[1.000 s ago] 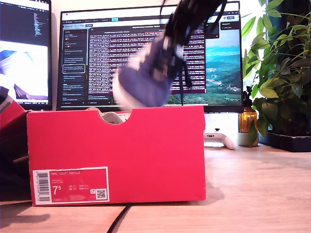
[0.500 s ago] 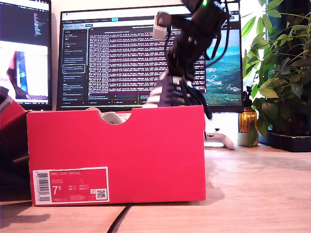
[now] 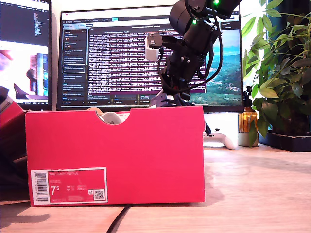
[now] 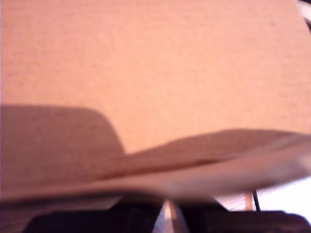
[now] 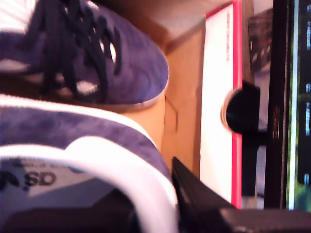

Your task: Pack the blue shoes by picking the first shoe and placing it inside the red shoebox, left side, then picking and rotating the second shoe and placing it in the shoebox

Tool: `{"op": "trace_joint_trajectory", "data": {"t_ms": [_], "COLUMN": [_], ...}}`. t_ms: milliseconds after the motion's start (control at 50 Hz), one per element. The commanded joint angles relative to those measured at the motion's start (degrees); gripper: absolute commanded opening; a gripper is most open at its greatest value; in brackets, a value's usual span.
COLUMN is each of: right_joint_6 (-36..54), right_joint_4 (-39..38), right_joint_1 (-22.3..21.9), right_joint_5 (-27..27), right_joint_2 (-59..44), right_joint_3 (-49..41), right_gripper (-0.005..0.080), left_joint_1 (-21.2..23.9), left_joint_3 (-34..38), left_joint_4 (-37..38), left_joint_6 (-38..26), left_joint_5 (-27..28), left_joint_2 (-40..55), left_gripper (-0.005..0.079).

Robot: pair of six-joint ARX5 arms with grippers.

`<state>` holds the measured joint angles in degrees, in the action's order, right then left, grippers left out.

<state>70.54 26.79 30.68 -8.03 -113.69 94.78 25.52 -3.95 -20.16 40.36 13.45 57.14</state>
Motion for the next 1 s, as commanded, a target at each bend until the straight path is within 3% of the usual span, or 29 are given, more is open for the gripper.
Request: {"op": "trace_joint_trajectory", "data": {"t_ms": [0,140,500,800,880,980], "right_joint_6": [-0.3,-0.7,-7.0,-16.7,-21.0,-25.4], "right_joint_4": [-0.8,-0.8,-0.4,-0.2,0.3,0.5], "right_joint_1": [1.2,1.5,2.2,5.0,5.4,6.0], "right_joint_5": [-0.2,1.5,13.2,13.7,15.1,16.4], "right_joint_2": [-0.1,-0.1,1.6,6.2,6.8,7.5], "right_joint_3": [1.3,1.3,1.8,3.0,3.6,3.7], "right_gripper": [0.0338,0.034,0.034,0.0336,0.0267,0.0007], "left_joint_1": [0.4,0.4,0.4,0.4,0.4,0.4], "left_joint_3": [1.4,1.4,1.4,1.4,1.4,1.4], "left_joint_4": [-0.4,-0.4,-0.4,-0.4,-0.4,-0.5], "left_joint_6": [0.1,0.1,0.1,0.1,0.1,0.1], "left_joint_5": [0.0,0.0,0.0,0.0,0.0,0.0], "left_joint_2": [0.3,0.3,0.3,0.3,0.3,0.3], "left_gripper": [-0.0019,-0.0019,-0.0019,-0.0019,-0.0019,-0.0019]}}
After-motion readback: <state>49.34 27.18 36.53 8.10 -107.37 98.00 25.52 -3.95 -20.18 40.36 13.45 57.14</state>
